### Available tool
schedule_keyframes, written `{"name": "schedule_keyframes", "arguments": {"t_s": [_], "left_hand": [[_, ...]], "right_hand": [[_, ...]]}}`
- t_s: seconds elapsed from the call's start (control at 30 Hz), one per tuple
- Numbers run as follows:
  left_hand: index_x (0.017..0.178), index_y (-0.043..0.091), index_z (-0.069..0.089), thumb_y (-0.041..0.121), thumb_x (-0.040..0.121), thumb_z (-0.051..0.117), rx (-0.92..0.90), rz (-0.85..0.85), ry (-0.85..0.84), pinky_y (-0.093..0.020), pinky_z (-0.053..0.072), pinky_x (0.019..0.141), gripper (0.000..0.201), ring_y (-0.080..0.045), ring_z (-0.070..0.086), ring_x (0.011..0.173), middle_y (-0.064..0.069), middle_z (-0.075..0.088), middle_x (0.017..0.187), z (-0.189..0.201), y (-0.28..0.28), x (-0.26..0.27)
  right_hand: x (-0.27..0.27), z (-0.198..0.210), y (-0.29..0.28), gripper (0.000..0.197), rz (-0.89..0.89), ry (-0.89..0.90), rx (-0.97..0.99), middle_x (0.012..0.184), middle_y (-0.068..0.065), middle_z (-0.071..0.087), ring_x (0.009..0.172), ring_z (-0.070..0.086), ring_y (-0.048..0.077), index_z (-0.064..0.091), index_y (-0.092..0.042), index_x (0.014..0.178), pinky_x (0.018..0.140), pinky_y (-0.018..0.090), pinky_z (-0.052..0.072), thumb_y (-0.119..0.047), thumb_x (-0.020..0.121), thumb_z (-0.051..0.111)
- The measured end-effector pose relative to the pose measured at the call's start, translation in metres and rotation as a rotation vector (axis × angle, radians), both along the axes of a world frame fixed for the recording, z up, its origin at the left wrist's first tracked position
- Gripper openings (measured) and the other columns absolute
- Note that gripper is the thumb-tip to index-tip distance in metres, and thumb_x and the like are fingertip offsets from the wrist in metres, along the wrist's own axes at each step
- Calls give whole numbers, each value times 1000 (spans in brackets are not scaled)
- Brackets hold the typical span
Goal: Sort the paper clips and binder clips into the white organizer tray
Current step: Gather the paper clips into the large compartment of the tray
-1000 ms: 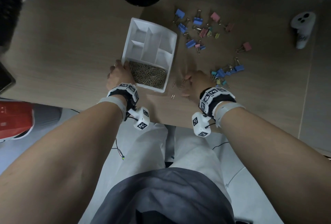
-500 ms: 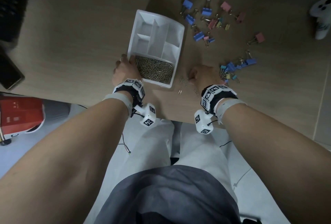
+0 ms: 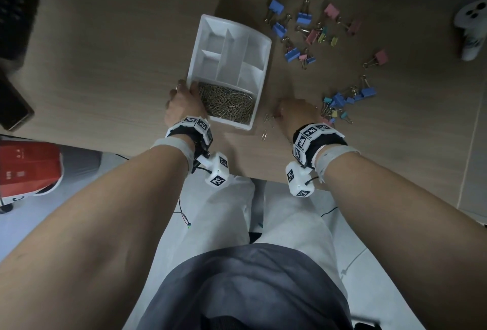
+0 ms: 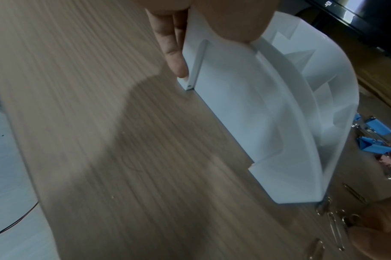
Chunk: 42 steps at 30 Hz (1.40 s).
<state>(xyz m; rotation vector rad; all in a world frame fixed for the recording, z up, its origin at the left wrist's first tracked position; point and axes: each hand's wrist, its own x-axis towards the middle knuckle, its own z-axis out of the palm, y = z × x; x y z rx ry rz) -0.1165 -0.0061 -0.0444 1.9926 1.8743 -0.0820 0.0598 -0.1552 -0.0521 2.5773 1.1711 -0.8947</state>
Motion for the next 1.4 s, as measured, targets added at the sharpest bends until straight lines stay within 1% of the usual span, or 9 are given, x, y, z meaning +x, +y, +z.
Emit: {"name": "schedule_keyframes", "arguments": {"t_s": [0.17,0.3,0.43,0.57,0.7,0.83,0.97,1.17,1.4], "left_hand": [[122,15,50,48,100,30,3,-1,8,-39,42,77,45,-35,58,107,-12,59,118,-1,0,0],[124,15,50,48,100,29,2,1,6,-40,43,79,46,-35,58,107,-12,59,118,0,0,0],[126,15,49,49,100,28,-7,-10,1,-42,45,82,47,-35,58,107,-13,59,119,0,0,-1],[124,16,50,50,100,28,-2,-7,-1,-41,45,78,47,-35,59,105,-12,60,117,-1,1,-1],[123,17,50,50,99,28,2,-12,-11,-42,45,78,46,-36,60,104,-11,60,116,-3,1,-2],[124,17,49,49,100,28,-14,-5,-2,-41,44,79,46,-36,58,107,-11,59,119,-1,1,-2],[124,16,49,48,100,28,-9,-26,-8,-40,44,79,46,-36,59,106,-12,59,118,0,1,-2],[124,15,50,48,100,29,3,-31,-15,-40,44,77,45,-35,59,105,-12,60,117,-1,0,-3],[127,17,48,47,100,27,-8,-12,-16,-41,43,80,46,-36,57,108,-12,58,121,1,2,-2]], "right_hand": [[5,10,2,18,-26,122,63,98,5,71,91,67,31,68,-16,83,81,33,54,-32,86,61],[-8,26,20,7,-159,390,412,88,-9,73,86,69,13,78,-24,85,87,31,54,-25,78,77],[-15,39,38,26,-108,467,451,86,-17,73,80,67,1,77,-30,90,79,23,53,-43,70,84],[8,24,25,18,-238,199,381,103,-6,73,91,64,14,73,-25,105,82,24,45,-31,91,62],[13,6,4,30,-208,56,182,116,9,62,104,61,34,64,-23,111,89,42,53,-35,85,59],[1,6,2,22,-145,140,140,107,7,70,98,66,33,71,-23,102,88,41,55,-25,91,52],[-5,6,3,20,-162,156,140,96,4,74,91,68,30,74,-25,95,83,35,57,-31,86,57],[-8,3,-3,34,-179,76,180,117,9,59,108,57,30,68,-22,108,88,41,54,-46,86,59],[-16,13,-2,21,-167,238,263,107,5,69,97,65,27,71,-22,102,85,40,56,-24,85,59]]}}
